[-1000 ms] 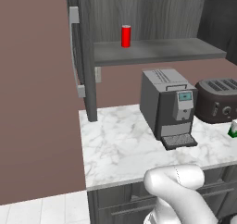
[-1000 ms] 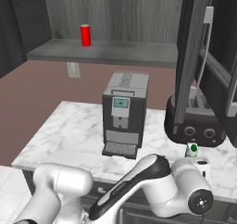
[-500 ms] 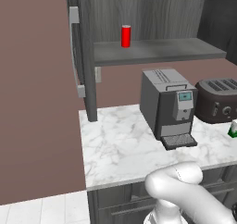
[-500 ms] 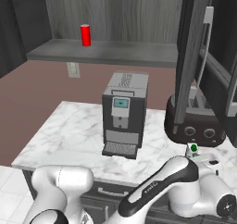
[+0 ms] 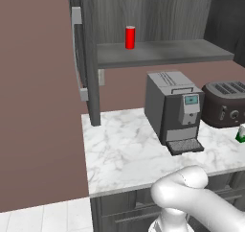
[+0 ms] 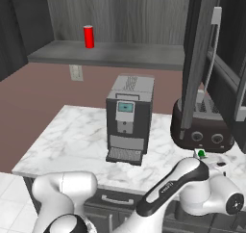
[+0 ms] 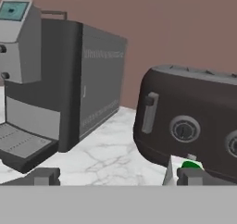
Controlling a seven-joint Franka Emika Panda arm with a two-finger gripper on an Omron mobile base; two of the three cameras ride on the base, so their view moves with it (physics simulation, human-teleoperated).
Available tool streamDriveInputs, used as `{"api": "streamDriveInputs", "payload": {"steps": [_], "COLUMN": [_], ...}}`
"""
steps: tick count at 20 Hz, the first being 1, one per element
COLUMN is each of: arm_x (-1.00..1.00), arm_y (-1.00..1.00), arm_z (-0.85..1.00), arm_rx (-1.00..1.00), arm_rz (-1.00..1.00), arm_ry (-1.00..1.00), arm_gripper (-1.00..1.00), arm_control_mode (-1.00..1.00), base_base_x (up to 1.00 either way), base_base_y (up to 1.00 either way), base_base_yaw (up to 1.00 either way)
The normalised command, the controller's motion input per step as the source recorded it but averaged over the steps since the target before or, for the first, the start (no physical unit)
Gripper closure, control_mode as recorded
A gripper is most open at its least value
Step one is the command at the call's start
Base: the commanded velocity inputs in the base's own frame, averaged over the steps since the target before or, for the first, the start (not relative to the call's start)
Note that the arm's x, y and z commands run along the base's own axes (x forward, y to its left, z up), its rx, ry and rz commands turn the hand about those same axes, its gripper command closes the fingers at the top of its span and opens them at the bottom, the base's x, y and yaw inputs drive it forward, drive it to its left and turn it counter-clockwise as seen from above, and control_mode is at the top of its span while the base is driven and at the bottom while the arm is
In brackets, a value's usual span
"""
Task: Sort all alcoholic drinks to one cabinet, and non-alcoholic drinks to the other.
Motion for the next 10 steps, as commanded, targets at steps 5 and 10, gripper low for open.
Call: {"api": "streamDriveInputs", "payload": {"steps": [5,10], "arm_x": [0.33,0.23], "arm_y": [-0.05,-0.3], "arm_z": [-0.28,-0.24], "arm_rx": [0.0,0.0], "arm_rz": [-0.01,0.0], "arm_ry": [0.0,0.0], "arm_gripper": [-1.0,-1.0], "arm_control_mode": [-1.0,-1.0], "base_base_x": [0.0,0.0], "base_base_y": [0.0,0.0], "base_base_yaw": [0.0,0.0]}}
